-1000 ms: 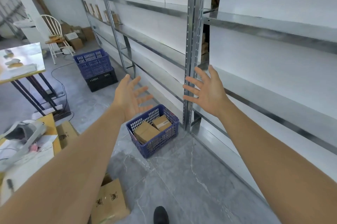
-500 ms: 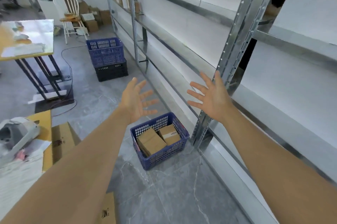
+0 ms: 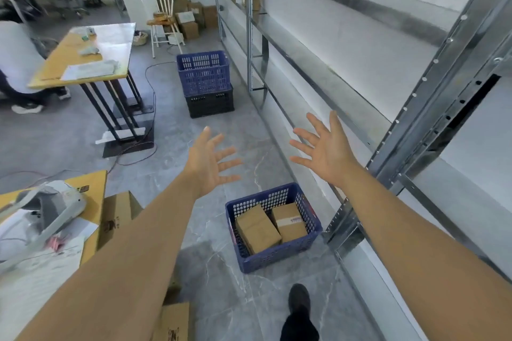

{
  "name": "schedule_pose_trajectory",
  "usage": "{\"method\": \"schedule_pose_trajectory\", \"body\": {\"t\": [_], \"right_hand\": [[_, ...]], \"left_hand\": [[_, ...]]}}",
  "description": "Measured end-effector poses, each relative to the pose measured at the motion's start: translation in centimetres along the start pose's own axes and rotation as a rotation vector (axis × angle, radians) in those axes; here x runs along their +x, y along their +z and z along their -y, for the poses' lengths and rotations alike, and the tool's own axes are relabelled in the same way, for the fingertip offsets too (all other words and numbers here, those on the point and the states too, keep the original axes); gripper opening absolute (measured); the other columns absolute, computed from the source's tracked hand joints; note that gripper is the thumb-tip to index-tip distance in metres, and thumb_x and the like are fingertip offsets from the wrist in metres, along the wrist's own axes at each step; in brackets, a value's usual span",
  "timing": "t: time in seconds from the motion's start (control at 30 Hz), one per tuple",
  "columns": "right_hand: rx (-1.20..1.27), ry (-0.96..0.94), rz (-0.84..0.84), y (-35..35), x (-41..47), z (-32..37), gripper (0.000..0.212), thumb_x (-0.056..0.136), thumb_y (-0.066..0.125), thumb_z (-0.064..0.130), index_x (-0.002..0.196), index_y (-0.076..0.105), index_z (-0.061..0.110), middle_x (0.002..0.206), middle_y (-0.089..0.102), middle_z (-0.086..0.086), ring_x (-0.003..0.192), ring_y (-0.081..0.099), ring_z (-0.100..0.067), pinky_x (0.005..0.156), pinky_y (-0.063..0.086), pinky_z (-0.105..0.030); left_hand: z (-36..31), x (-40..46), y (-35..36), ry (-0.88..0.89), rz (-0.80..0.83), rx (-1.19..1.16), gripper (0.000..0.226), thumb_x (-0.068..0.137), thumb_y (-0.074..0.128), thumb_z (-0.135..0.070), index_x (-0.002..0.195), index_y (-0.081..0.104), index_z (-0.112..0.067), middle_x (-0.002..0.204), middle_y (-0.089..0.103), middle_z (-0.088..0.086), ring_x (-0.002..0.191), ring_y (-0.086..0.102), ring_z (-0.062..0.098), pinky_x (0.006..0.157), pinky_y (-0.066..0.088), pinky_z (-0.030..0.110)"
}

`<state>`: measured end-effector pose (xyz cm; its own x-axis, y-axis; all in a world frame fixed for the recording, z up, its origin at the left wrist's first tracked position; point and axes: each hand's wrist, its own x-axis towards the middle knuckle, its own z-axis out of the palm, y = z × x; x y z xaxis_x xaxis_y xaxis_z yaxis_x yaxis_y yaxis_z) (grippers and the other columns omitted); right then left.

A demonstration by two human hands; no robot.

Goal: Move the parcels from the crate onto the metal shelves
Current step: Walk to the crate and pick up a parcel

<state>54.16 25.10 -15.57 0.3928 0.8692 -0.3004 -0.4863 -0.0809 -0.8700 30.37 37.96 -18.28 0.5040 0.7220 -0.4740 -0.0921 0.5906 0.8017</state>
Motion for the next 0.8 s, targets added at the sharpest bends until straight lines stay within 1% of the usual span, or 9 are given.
{"method": "schedule_pose_trajectory", "body": {"t": [0.07,0.13,0.27,0.3,0.37,0.43,0.47,0.6,0.8], "right_hand": [[0.003,0.028,0.023,-0.7,3.3,0.5,0.073,0.101,0.026,0.075,0.161,0.037,0.036,0.161,0.049,-0.008,0.142,0.052,-0.033,0.109,0.046,-0.057],[0.014,0.059,0.052,-1.5,6.8,1.2,0.073,0.101,0.026,0.075,0.161,0.036,0.036,0.162,0.048,-0.009,0.143,0.050,-0.033,0.115,0.043,-0.059],[0.012,0.139,0.096,-3.4,13.7,2.3,0.068,0.104,0.026,0.070,0.161,0.035,0.035,0.163,0.047,-0.011,0.145,0.048,-0.035,0.119,0.038,-0.061],[0.005,0.163,0.104,-3.8,15.0,2.5,0.065,0.106,0.027,0.066,0.161,0.036,0.034,0.163,0.047,-0.011,0.145,0.048,-0.035,0.118,0.038,-0.061],[-0.041,0.200,0.108,-4.3,17.6,2.8,0.056,0.109,0.032,0.052,0.161,0.037,0.033,0.161,0.048,-0.011,0.143,0.050,-0.035,0.116,0.041,-0.060],[-0.074,0.224,0.110,-4.6,20.2,3.0,0.054,0.108,0.038,0.038,0.161,0.038,0.031,0.159,0.050,-0.012,0.141,0.052,-0.035,0.114,0.045,-0.059],[-0.083,0.233,0.117,-4.7,21.3,3.0,0.053,0.107,0.040,0.035,0.160,0.039,0.030,0.158,0.051,-0.013,0.141,0.052,-0.035,0.113,0.045,-0.059],[-0.111,0.285,0.128,-5.0,25.4,1.8,0.052,0.108,0.037,0.031,0.160,0.040,0.029,0.158,0.051,-0.012,0.141,0.052,-0.036,0.115,0.044,-0.060],[-0.151,0.366,0.096,-5.9,30.0,-2.7,0.050,0.109,0.036,0.032,0.158,0.044,0.029,0.158,0.051,-0.012,0.140,0.053,-0.035,0.114,0.045,-0.059]], "left_hand": [[-0.1,2.4,0.6,-0.003,-0.028,-0.015,0.067,0.102,0.034,-0.071,0.157,0.046,-0.034,0.153,0.057,0.013,0.124,0.065,0.039,0.103,0.052,0.068],[-0.3,4.9,1.6,-0.004,-0.058,-0.027,0.066,0.102,0.034,-0.071,0.155,0.050,-0.035,0.153,0.056,0.011,0.125,0.064,0.040,0.105,0.050,0.070],[-0.6,10.0,3.7,-0.014,-0.140,-0.064,0.067,0.102,0.034,-0.071,0.158,0.048,-0.035,0.155,0.055,0.010,0.132,0.059,0.041,0.106,0.047,0.074],[-0.7,11.0,4.2,-0.024,-0.158,-0.070,0.068,0.102,0.034,-0.071,0.158,0.047,-0.035,0.155,0.054,0.010,0.133,0.058,0.042,0.106,0.046,0.075],[-0.6,12.9,5.0,-0.035,-0.197,-0.093,0.068,0.102,0.034,-0.071,0.158,0.047,-0.034,0.155,0.053,0.011,0.133,0.057,0.043,0.105,0.046,0.076],[-0.6,14.5,5.5,-0.031,-0.227,-0.117,0.066,0.103,0.034,-0.070,0.157,0.049,-0.034,0.155,0.053,0.011,0.132,0.058,0.043,0.105,0.047,0.076],[-0.6,15.3,5.6,-0.030,-0.237,-0.126,0.065,0.103,0.034,-0.069,0.156,0.050,-0.035,0.155,0.053,0.011,0.133,0.058,0.043,0.104,0.047,0.076],[0.1,17.7,4.8,-0.051,-0.287,-0.146,0.063,0.104,0.034,-0.068,0.156,0.049,-0.036,0.156,0.053,0.011,0.133,0.058,0.042,0.104,0.049,0.074],[2.6,21.6,0.8,-0.136,-0.359,-0.142,0.061,0.105,0.034,-0.067,0.155,0.050,-0.036,0.157,0.054,0.010,0.135,0.057,0.041,0.108,0.048,0.070]]}}
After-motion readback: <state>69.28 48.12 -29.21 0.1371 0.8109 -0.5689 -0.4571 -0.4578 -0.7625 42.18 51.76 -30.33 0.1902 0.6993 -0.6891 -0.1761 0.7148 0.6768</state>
